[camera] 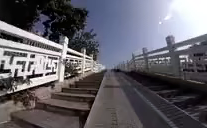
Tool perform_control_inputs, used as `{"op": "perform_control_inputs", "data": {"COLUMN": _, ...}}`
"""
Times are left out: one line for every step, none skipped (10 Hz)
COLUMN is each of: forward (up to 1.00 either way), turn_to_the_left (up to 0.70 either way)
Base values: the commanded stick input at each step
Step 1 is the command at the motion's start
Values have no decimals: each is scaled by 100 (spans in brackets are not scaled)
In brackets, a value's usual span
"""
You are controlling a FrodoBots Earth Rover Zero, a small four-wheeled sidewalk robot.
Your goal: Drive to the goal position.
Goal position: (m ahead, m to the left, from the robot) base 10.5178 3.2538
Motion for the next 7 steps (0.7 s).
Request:
{"op": "perform_control_inputs", "data": {"forward": 70, "turn_to_the_left": -14}}
{"op": "perform_control_inputs", "data": {"forward": 70, "turn_to_the_left": -1}}
{"op": "perform_control_inputs", "data": {"forward": 70, "turn_to_the_left": 0}}
{"op": "perform_control_inputs", "data": {"forward": 70, "turn_to_the_left": 0}}
{"op": "perform_control_inputs", "data": {"forward": 70, "turn_to_the_left": 0}}
{"op": "perform_control_inputs", "data": {"forward": 70, "turn_to_the_left": 0}}
{"op": "perform_control_inputs", "data": {"forward": 70, "turn_to_the_left": 0}}
